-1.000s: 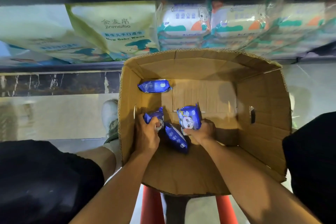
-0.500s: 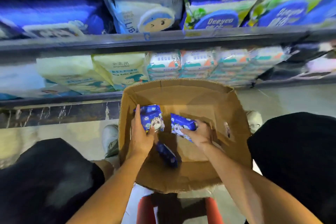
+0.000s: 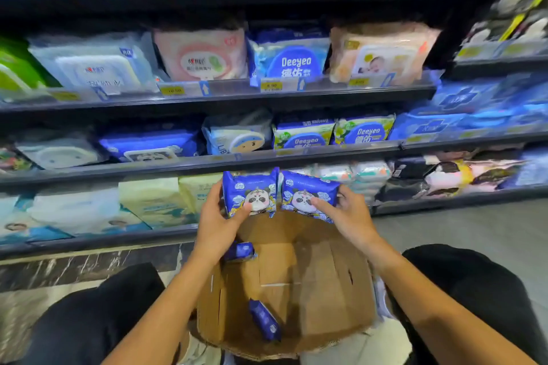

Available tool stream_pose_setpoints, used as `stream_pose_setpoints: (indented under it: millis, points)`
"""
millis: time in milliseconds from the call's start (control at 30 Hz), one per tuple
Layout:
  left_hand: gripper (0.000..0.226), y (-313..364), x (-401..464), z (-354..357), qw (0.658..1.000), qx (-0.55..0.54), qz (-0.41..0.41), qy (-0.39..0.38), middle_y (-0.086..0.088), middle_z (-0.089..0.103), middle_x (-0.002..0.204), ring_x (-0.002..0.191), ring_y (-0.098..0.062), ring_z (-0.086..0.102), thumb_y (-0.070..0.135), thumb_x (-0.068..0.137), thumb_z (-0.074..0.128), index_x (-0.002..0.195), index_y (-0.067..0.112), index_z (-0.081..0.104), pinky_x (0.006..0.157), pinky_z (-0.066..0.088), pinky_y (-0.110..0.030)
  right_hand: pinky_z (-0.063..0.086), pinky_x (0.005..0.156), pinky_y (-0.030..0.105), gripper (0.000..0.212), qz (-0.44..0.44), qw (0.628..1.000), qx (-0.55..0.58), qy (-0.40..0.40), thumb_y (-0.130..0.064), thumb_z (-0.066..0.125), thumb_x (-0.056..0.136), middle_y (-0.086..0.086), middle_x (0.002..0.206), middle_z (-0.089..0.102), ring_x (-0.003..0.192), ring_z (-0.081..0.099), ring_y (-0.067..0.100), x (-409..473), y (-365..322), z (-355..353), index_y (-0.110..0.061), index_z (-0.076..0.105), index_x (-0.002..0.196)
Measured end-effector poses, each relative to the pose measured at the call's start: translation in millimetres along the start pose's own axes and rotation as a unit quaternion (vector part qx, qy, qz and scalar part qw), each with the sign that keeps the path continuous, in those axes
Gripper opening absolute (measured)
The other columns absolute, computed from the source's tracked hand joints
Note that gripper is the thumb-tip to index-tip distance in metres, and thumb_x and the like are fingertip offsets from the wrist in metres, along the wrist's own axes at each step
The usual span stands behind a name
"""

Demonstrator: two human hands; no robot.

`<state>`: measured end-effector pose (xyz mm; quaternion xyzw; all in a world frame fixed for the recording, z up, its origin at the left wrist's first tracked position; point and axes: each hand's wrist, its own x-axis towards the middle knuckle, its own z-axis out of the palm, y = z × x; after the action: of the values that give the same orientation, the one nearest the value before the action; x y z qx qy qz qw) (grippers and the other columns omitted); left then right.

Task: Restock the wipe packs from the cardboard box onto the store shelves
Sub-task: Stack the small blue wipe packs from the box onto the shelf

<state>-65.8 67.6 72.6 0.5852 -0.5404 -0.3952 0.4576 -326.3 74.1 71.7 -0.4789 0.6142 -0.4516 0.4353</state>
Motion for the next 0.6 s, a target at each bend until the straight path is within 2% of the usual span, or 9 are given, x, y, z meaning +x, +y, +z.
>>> stream_pose_setpoints:
  millis: [100,200,267,367,467,533,600]
  points:
    - [0.059,42.9,1.8,-13.0,0.999,-0.025,0.042,-0.003,0.013,0.070,0.113,0.102,0.002,0.065,0.008,0.080,0.082,0.130,0.025,0.054,0.087,0.054,-0.023,0.057,0.082,0.027,0.025,-0.052,0.998,-0.006,-0.021,-0.018,0.079,0.083,-0.004,0.103,0.076,0.096,0.072,0.010,-9.5,-49.7,-23.1,-0.016,0.068,0.106]
    - [0.059,84.0,4.8,-21.0,0.996,-0.059,0.068,0.003,0.011,0.072,0.111,0.102,-0.002,0.067,0.006,0.077,0.084,0.123,0.030,0.057,0.087,0.054,-0.021,0.056,0.079,0.020,0.021,-0.104,0.994,-0.004,-0.015,-0.014,0.079,0.083,-0.001,0.101,0.076,0.093,0.072,0.009,-13.2,-97.0,-40.4,-0.013,0.068,0.100]
    - [0.059,112.6,8.0,-25.7,0.993,-0.082,0.087,0.010,0.009,0.071,0.114,0.104,-0.002,0.066,0.008,0.075,0.085,0.121,0.033,0.057,0.086,0.054,-0.020,0.056,0.077,0.021,0.022,-0.132,0.991,0.001,-0.017,-0.014,0.078,0.084,0.000,0.099,0.077,0.093,0.073,0.012,-11.9,-126.6,-51.8,-0.008,0.067,0.102]
    - [0.061,157.2,19.4,-34.2,0.989,-0.077,0.126,0.007,0.005,0.069,0.118,0.107,-0.007,0.066,0.010,0.073,0.087,0.123,0.025,0.055,0.090,0.053,-0.025,0.056,0.082,0.021,0.028,-0.175,0.984,0.016,-0.008,-0.017,0.078,0.083,-0.006,0.103,0.077,0.098,0.072,0.009,-4.2,-170.9,-69.1,-0.016,0.068,0.109]
    - [0.059,201.3,37.8,-42.1,0.983,-0.081,0.161,0.012,0.002,0.071,0.113,0.105,-0.015,0.068,0.004,0.071,0.087,0.117,0.022,0.056,0.090,0.055,-0.028,0.056,0.084,0.020,0.026,-0.218,0.976,0.017,0.018,-0.016,0.078,0.083,-0.004,0.105,0.077,0.099,0.072,0.009,9.0,-213.8,-85.9,-0.018,0.069,0.107]
    - [0.056,231.2,50.0,-45.4,0.979,-0.076,0.189,0.016,0.002,0.070,0.112,0.105,-0.014,0.069,0.005,0.071,0.088,0.113,0.025,0.056,0.091,0.054,-0.030,0.055,0.082,0.017,0.025,-0.249,0.968,0.015,0.035,-0.016,0.078,0.083,-0.008,0.103,0.076,0.099,0.071,0.006,15.3,-241.0,-96.3,-0.019,0.068,0.105]
    - [0.054,260.1,62.1,-46.5,0.974,-0.067,0.215,0.017,0.004,0.069,0.111,0.102,-0.009,0.068,0.006,0.072,0.087,0.112,0.024,0.055,0.088,0.055,-0.026,0.055,0.083,0.020,0.024,-0.273,0.961,-0.002,0.046,-0.024,0.078,0.083,-0.012,0.102,0.076,0.099,0.070,0.005,20.8,-265.7,-105.9,-0.022,0.069,0.105]
